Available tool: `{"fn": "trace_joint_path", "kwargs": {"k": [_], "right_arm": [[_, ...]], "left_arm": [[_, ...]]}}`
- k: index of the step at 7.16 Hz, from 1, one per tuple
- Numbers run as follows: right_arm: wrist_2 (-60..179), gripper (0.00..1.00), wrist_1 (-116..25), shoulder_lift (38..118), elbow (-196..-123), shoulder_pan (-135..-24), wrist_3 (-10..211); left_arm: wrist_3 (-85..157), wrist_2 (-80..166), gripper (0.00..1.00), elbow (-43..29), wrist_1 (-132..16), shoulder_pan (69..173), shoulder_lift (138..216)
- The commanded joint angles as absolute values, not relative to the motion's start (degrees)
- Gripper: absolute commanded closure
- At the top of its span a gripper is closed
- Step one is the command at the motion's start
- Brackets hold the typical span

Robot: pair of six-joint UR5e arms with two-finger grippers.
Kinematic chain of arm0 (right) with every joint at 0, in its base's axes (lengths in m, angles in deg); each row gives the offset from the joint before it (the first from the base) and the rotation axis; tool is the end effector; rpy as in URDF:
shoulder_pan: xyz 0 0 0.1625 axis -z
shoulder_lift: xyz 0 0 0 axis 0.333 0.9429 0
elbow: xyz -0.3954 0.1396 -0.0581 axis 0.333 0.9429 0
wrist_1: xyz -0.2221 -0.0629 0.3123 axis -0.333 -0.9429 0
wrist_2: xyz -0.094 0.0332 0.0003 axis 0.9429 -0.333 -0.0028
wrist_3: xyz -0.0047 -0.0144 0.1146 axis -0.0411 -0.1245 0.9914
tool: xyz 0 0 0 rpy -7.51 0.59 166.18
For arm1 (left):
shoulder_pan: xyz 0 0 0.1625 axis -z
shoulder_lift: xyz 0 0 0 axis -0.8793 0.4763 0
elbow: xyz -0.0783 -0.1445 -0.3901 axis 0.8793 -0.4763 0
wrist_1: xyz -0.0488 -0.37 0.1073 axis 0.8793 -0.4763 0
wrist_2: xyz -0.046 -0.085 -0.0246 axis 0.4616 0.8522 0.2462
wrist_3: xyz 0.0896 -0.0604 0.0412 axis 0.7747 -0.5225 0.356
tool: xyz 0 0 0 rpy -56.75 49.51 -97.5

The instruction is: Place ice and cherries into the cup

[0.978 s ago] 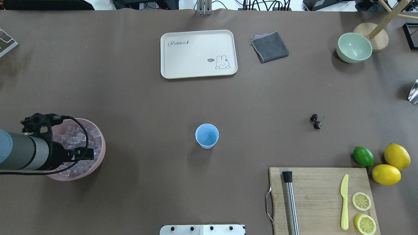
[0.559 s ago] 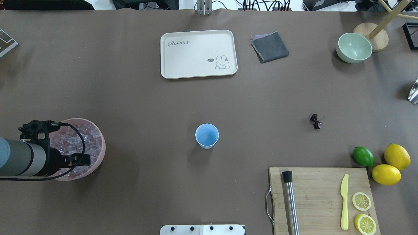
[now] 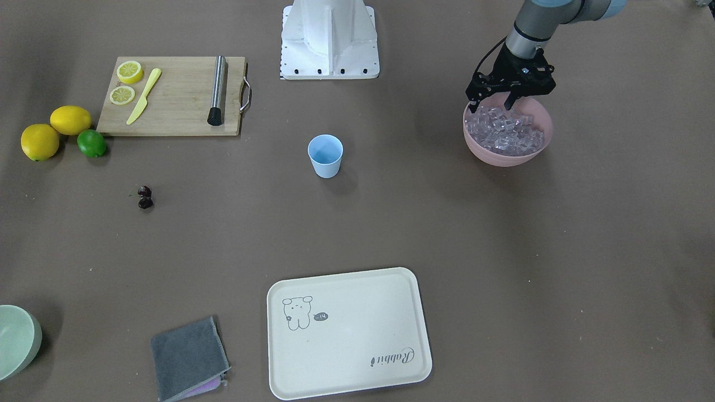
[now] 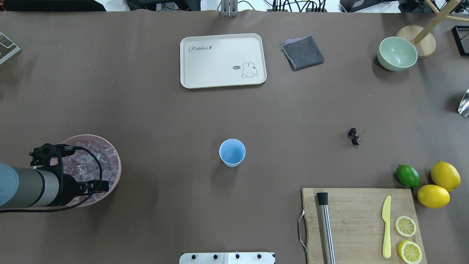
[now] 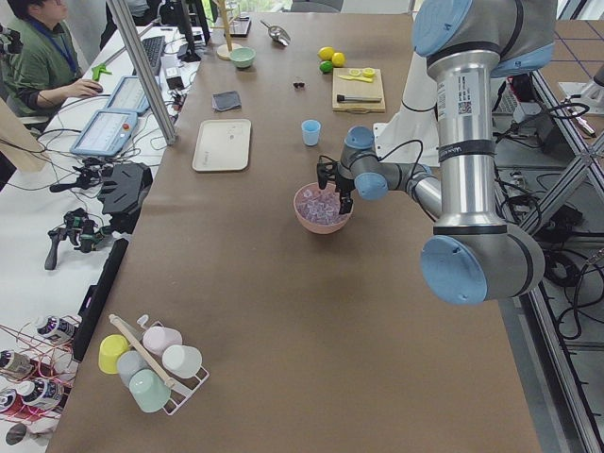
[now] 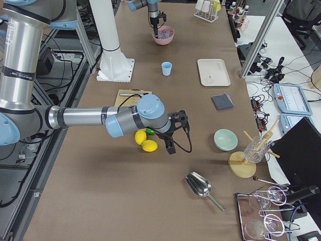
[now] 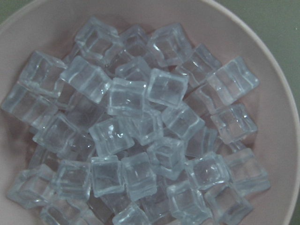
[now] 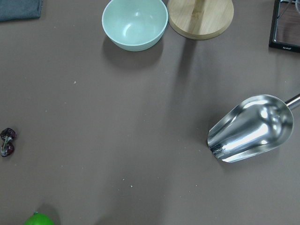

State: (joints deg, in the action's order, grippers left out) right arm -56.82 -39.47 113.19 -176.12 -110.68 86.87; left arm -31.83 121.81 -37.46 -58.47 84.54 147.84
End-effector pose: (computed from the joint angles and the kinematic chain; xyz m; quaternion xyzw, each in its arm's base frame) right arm 0.0537 -0.3724 0.5750 0.1788 -0.4105 -0.0548 0.8925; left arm 0.3426 -0.2678 0.4393 0.0308 0.4239 -0.0858 0.9011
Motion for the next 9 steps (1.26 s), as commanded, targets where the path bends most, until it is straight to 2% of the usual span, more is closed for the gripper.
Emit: {"fn": "trace_joint_path", "kwargs": {"k": [1, 9], "right_arm": [[-56.8, 0.0, -39.3, 113.4, -176.1, -110.7, 86.9], [-56.9, 0.0, -39.2, 113.6, -176.3, -110.7, 87.0]], "left_arm": [[-31.8, 121.4, 0.02, -37.7, -58.5, 84.7, 148.1], [-27.2, 121.6, 0.02, -33.6, -58.4, 86.2, 151.8]]}}
